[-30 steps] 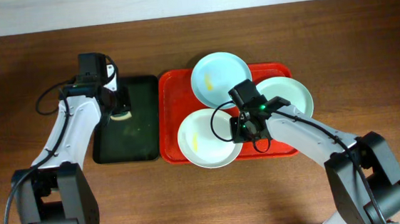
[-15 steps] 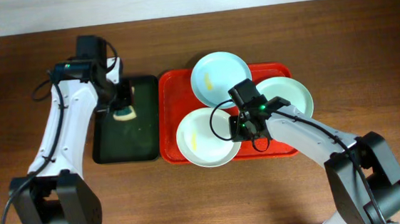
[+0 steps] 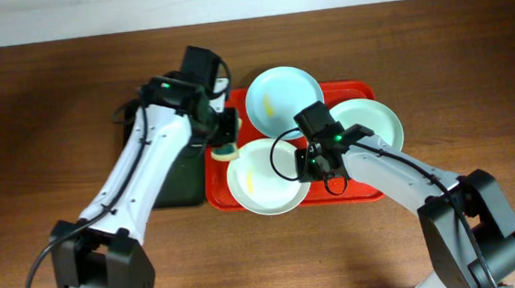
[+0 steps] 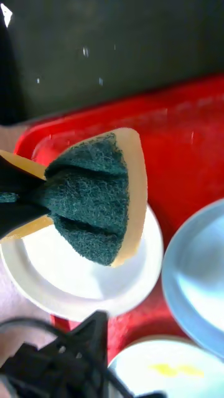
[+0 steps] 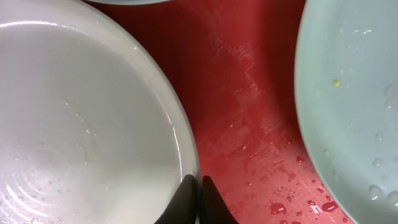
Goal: Clean dirty plates on tray and stack at the side
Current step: 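Carry the sponge with the left gripper into the white plate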
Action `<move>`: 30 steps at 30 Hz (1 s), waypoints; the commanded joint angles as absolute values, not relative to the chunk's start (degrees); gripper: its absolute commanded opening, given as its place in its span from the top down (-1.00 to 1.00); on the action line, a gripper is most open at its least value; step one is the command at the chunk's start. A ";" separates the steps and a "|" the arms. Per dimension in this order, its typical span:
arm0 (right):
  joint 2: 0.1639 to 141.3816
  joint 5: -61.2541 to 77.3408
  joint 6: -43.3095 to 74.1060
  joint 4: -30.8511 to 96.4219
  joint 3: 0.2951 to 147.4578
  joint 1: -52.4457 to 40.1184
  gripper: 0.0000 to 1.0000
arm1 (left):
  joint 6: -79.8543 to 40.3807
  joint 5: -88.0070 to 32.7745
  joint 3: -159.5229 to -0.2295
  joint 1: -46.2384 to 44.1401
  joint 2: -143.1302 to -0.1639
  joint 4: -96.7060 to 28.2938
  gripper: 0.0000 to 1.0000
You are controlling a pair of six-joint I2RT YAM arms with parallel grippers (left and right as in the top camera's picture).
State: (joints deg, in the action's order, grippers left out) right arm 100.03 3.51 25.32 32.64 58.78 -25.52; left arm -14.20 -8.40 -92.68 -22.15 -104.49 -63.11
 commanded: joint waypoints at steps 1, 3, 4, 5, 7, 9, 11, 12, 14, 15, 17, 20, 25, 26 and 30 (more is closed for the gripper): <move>100.77 5.19 25.58 32.56 57.80 -25.87 0.92 | -15.86 -9.04 -92.82 -23.86 -105.65 -62.81 1.00; 100.77 5.74 25.54 32.56 57.80 -25.87 0.92 | -15.84 -9.02 -92.82 -23.92 -106.63 -62.78 1.00; 100.77 6.02 25.54 32.56 57.80 -25.87 0.92 | -15.84 -9.04 -92.82 -23.90 -107.18 -62.81 1.00; 100.77 6.79 25.54 32.58 57.80 -25.87 0.92 | -15.84 -9.04 -92.82 -23.90 -108.05 -62.78 1.00; 100.77 8.82 25.54 32.58 57.80 -25.69 0.92 | -15.81 -9.04 -92.82 -23.90 -109.78 -62.65 1.00; 100.77 10.22 25.56 32.86 57.80 -25.10 0.84 | -15.81 -9.04 -92.82 -23.92 -110.80 -62.61 1.00; 100.77 11.05 25.56 33.26 57.82 -24.25 0.83 | -15.81 -9.04 -92.82 -23.90 -111.96 -62.63 1.00; 100.77 11.53 25.58 33.45 57.82 -23.86 0.83 | -15.79 -9.04 -92.82 -23.90 -112.55 -62.63 1.00; 100.77 13.23 25.56 33.80 57.82 -22.72 0.92 | -15.79 -9.06 -92.82 -23.92 -113.51 -62.65 1.00; 100.77 14.63 25.56 33.82 57.82 -22.13 0.92 | -15.79 -9.02 -92.77 -23.97 -113.99 -62.65 1.00; 100.77 16.47 25.56 33.78 57.82 -21.26 0.92 | -15.79 -9.04 -92.75 -23.97 -114.61 -62.65 1.00; 100.77 17.02 25.56 33.82 57.82 -21.08 0.90 | -15.81 -9.06 -92.73 -23.97 -115.20 -62.65 1.00; 100.77 17.39 25.58 33.80 57.82 -21.08 0.92 | -15.81 -9.06 -92.73 -24.16 -116.66 -63.11 1.00; 100.77 17.39 25.58 33.80 57.82 -21.08 0.92 | -15.81 -9.06 -92.73 -24.25 -116.95 -63.35 1.00; 100.77 17.39 25.58 33.80 57.82 -21.08 0.92 | -15.81 -9.02 -92.73 -24.29 -117.32 -63.99 1.00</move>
State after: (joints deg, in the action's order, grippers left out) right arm 100.03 16.62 25.54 33.78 58.67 -21.30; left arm -15.07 -8.40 -92.68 -24.05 -116.71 -63.64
